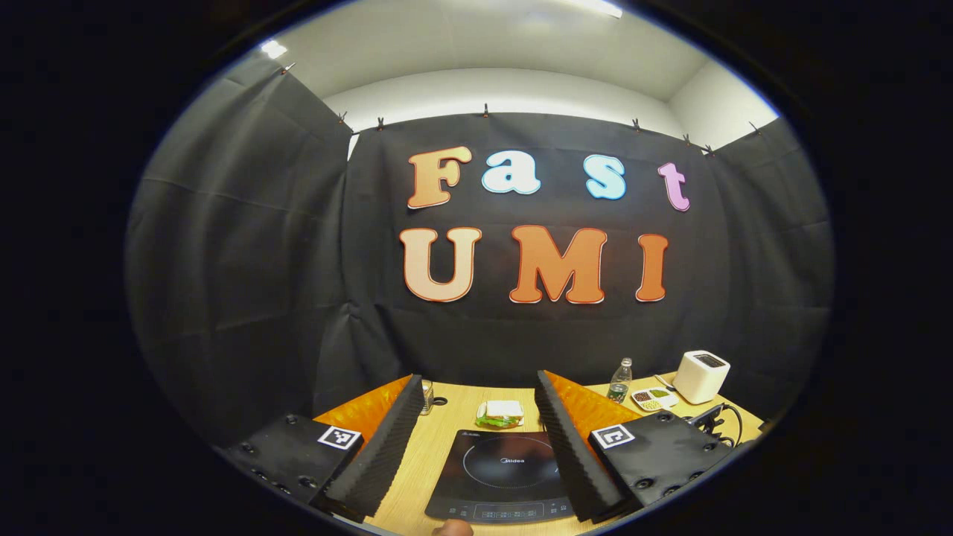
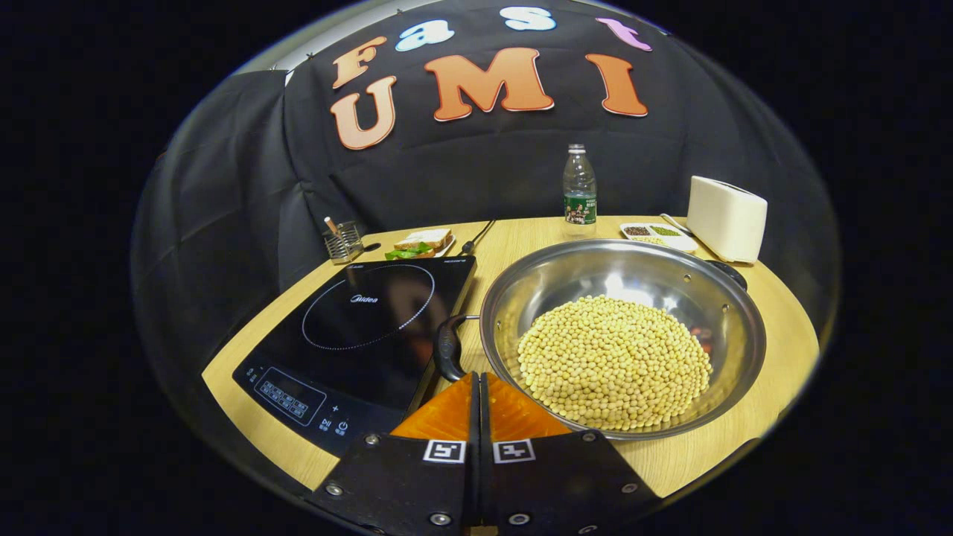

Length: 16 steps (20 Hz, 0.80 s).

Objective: First push the handle of the pot to place it horizontally, then grasp the pot with both hands and set it on the induction cooktop.

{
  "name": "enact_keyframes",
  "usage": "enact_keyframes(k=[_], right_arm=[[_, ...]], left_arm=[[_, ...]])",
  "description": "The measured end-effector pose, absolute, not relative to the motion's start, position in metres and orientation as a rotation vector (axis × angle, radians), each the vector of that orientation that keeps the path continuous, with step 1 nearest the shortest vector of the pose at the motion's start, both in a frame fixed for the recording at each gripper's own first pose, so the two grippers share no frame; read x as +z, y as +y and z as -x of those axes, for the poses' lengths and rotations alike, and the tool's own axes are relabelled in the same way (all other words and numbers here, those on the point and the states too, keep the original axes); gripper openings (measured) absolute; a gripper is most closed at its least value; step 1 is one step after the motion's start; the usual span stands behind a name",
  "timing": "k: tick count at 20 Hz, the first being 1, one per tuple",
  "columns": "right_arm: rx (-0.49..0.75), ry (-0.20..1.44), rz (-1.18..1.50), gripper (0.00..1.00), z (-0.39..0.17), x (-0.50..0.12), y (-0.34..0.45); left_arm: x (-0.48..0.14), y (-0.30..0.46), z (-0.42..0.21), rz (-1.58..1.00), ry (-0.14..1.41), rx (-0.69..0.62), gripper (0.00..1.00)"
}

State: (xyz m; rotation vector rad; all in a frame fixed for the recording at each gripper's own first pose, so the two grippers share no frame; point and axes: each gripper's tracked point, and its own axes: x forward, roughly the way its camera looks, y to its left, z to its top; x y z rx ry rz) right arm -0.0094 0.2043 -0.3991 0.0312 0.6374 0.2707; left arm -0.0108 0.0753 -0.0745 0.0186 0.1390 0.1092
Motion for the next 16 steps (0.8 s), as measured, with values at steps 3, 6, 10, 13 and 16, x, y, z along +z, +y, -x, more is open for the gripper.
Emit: enact_keyframes(k=[3, 6, 10, 13, 16], right_arm=[[0.256, 0.631, -0.061, 0.00, -0.002, -0.401, 0.211], [0.244, 0.618, -0.082, 0.00, -0.015, -0.401, 0.216], [0.217, 0.603, -0.109, 0.00, -0.025, -0.400, 0.216], [0.202, 0.592, -0.117, 0.00, -0.034, -0.398, 0.215], [0.185, 0.579, -0.115, 0.00, -0.039, -0.397, 0.215]], left_arm=[[-0.076, 0.080, 0.009, -0.019, 0.142, 0.119, 0.98], [-0.078, 0.086, 0.011, -0.023, 0.146, 0.126, 0.98], [-0.078, 0.092, 0.013, -0.028, 0.143, 0.135, 0.98], [-0.076, 0.098, 0.015, -0.032, 0.136, 0.143, 0.98], [-0.078, 0.102, 0.018, -0.030, 0.135, 0.148, 0.98]])
